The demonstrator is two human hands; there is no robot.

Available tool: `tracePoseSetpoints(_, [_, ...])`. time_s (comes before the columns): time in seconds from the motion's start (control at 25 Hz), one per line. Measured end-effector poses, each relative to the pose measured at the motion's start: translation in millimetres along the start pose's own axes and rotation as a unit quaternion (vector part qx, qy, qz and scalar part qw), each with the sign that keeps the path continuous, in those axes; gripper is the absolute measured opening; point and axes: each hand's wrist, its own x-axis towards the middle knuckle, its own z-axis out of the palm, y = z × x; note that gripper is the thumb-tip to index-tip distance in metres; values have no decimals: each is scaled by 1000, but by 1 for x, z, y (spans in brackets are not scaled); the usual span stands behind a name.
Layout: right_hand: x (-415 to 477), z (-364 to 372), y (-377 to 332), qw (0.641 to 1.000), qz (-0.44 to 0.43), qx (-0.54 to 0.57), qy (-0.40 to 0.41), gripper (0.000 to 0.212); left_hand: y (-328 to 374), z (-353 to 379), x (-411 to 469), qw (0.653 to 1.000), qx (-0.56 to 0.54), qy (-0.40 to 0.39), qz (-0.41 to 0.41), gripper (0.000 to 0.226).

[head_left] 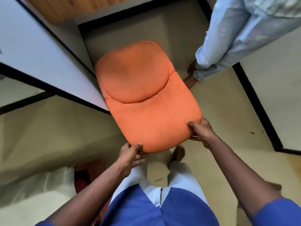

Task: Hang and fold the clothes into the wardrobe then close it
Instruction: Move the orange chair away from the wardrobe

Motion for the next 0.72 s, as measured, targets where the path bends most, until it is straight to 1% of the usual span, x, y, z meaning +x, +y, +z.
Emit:
tracePoseSetpoints(0.08, [13,-1,-2,999,2,32,-24,49,-8,10,0,999,-44,16,4,30])
tracePoseSetpoints(0.12, [18,-1,-2,998,5,57,-35,51,-12,17,2,998,-59,35,15,30])
tracePoseSetpoints(0.24, [30,-5,2,988,19,118,-101,56,-22,40,0,983,-143,102,61,31])
tracePoseSetpoints(0.28, [32,-9,1,984,25,125,-125,55,-27,47,1,975,-174,120,65,32])
tracePoseSetpoints(0.36, [35,-13,1,980,28,129,-148,53,-34,62,0,966,-212,134,65,36])
tracePoseSetpoints(0.44, [35,-14,-1,979,27,134,-149,49,-39,80,-4,958,-238,143,78,39])
tracePoseSetpoints(0.52, [35,-12,-6,980,26,144,-133,40,-34,89,-4,949,-251,164,100,40])
tracePoseSetpoints(0.6, [36,-7,-18,980,17,146,-132,35,-20,88,-1,943,-258,179,113,39])
tracePoseSetpoints(0.72, [44,5,-46,981,-3,148,-130,33,12,80,3,939,-262,193,111,36])
